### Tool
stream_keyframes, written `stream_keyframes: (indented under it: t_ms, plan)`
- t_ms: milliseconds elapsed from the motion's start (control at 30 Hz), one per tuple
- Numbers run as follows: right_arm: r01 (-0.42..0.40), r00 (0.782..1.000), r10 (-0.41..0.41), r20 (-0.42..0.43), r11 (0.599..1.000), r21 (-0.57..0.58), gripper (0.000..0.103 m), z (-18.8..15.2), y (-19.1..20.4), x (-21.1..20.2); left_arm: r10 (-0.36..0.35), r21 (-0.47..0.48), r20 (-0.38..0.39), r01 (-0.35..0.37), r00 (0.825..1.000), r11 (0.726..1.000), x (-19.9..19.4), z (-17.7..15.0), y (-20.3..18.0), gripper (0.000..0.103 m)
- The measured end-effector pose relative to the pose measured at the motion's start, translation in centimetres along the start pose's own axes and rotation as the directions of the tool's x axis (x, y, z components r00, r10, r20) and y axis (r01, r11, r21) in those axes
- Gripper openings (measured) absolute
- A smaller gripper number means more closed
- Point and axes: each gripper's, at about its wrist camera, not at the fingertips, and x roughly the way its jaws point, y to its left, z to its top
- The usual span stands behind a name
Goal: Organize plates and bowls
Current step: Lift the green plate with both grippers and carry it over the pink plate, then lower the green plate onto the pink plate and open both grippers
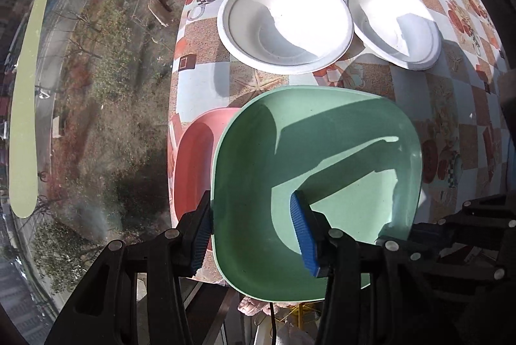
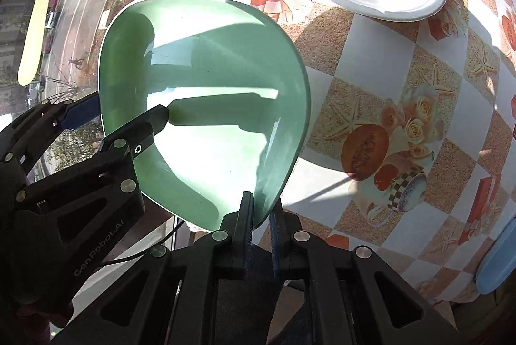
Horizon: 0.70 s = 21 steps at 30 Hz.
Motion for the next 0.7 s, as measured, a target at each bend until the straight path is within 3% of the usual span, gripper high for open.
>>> stream_keyframes:
  t_ms: [333, 433, 533, 600, 667, 700]
  plan:
    - [-0.049, 0.997, 0.047, -0.067, 0.999, -0.024, 0.014, 3.0, 4.5, 3.2, 0.028, -0.096, -0.015, -0.029, 1.0, 0.995, 2.1, 0.3, 4.4, 0.051]
    - [-0.055, 0.996, 0.054, -0.072, 0.998, -0.018, 0.014, 3.4, 4.4, 3.5, 0.025, -0.113, -0.022, -0.028, 0.999, 0.993, 2.4, 0.4, 4.7, 0.057]
    - [-0.058, 0.996, 0.058, -0.062, 0.998, -0.009, 0.014, 3.2, 4.0, 3.7, 0.045, -0.121, -0.011, -0.046, 0.999, 0.992, 1.9, 0.1, 4.1, 0.079]
    - [-0.022, 0.999, 0.021, -0.042, 0.999, -0.034, 0.014, 3.1, 3.7, 3.3, 0.046, -0.111, 0.0, -0.046, 0.999, 0.993, 2.5, 0.6, 4.3, 0.08]
    - [0.019, 0.999, -0.02, -0.028, 0.998, -0.053, 0.037, 2.8, 3.1, 2.8, 0.057, -0.092, -0.007, -0.057, 0.998, 0.994, 2.5, 0.5, 3.7, 0.08]
    - [0.04, 0.999, -0.041, -0.014, 0.998, -0.054, 0.071, 2.5, 2.7, 2.6, 0.06, -0.083, -0.005, -0.06, 0.998, 0.995, 2.5, 0.5, 3.4, 0.08]
